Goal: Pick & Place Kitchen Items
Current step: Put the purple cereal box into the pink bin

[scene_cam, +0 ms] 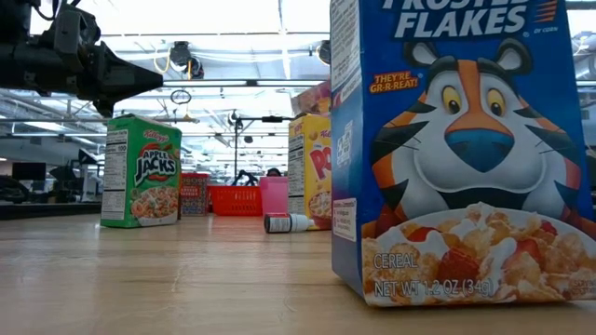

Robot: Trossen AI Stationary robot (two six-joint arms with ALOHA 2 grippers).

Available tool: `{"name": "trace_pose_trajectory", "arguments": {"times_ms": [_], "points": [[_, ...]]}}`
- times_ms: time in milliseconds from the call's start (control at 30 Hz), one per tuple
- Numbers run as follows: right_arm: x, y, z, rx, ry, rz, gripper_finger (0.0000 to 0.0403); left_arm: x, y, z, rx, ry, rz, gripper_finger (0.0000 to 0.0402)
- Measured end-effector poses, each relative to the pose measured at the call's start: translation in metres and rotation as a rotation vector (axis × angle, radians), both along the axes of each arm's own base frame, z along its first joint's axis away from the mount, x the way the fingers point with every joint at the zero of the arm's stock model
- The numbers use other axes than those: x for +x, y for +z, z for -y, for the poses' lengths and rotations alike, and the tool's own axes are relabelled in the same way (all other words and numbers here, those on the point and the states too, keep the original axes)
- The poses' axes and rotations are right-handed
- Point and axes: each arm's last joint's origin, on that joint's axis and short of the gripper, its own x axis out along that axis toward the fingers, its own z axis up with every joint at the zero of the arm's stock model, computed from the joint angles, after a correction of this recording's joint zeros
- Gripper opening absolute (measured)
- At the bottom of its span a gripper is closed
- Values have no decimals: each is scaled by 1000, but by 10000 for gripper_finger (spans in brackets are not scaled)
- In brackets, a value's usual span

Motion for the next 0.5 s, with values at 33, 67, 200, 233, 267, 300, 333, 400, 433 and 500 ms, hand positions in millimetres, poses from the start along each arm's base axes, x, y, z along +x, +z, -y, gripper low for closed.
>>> {"name": "trace_pose_trajectory", "arguments": {"times_ms": [33, 67, 200, 233, 267, 300, 333, 400, 433, 500], "points": [[3, 1, 6, -11, -1, -15, 94, 0, 0, 0, 0, 0, -1, 40], [5, 1, 11, -17, 1, -41, 94, 0, 0, 0, 0, 0, 1, 40], [14, 2, 31, -55, 6, -110, 94, 0, 0, 0, 0, 0, 0, 40], [15, 2, 35, -72, 5, -138, 94, 0, 0, 0, 0, 0, 0, 40], [17, 3, 40, -96, -5, -164, 94, 0, 0, 0, 1, 0, -3, 40], [19, 3, 45, -121, -16, -192, 94, 0, 0, 0, 0, 0, -3, 40], [20, 2, 49, -140, -21, -227, 94, 0, 0, 0, 0, 0, -2, 40], [23, 1, 57, -165, -29, -280, 94, 0, -1, 0, 1, -1, -8, 40], [24, 2, 61, -186, -43, -290, 94, 0, -1, 0, 1, -2, -10, 40], [25, 1, 68, -220, -58, -317, 94, 0, -1, 0, -5, -3, -11, 40]]}}
